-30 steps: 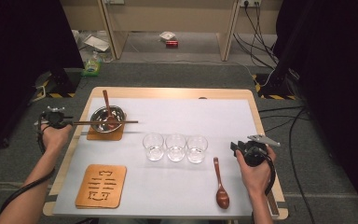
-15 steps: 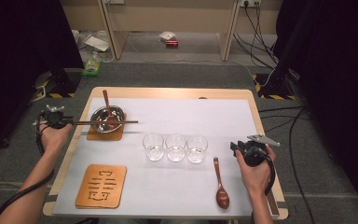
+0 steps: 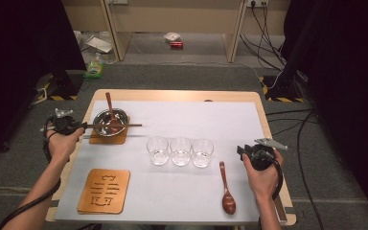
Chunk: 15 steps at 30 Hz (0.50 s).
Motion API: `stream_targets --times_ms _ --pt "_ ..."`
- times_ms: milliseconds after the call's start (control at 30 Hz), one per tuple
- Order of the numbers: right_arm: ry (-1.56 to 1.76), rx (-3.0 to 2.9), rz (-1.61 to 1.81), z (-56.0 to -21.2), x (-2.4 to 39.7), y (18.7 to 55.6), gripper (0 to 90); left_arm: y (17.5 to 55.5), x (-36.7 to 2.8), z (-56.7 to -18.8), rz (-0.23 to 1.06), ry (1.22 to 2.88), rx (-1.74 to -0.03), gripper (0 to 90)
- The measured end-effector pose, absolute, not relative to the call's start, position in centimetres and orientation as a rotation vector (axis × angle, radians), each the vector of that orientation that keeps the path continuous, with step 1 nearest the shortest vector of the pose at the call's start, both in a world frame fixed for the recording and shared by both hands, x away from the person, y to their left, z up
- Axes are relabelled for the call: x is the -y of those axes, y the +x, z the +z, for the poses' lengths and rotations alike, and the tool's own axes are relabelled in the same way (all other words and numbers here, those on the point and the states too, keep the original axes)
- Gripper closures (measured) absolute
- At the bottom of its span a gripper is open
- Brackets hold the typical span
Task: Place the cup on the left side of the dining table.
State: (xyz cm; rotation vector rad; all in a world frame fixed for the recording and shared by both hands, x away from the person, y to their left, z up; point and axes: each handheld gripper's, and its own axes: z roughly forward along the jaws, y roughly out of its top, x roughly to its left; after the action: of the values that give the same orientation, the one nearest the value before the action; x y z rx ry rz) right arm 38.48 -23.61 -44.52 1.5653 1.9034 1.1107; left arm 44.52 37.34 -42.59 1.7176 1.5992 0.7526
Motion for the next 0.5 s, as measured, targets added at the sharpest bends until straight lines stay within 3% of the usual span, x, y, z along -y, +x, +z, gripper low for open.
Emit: stream_targets --times_ms 500 --pt "1.584 -1.892 1.125 -44.5 24.2 38.6 64.1 43.3 -32.5 -41.8 0.649 1.767 -1.463 58.6"
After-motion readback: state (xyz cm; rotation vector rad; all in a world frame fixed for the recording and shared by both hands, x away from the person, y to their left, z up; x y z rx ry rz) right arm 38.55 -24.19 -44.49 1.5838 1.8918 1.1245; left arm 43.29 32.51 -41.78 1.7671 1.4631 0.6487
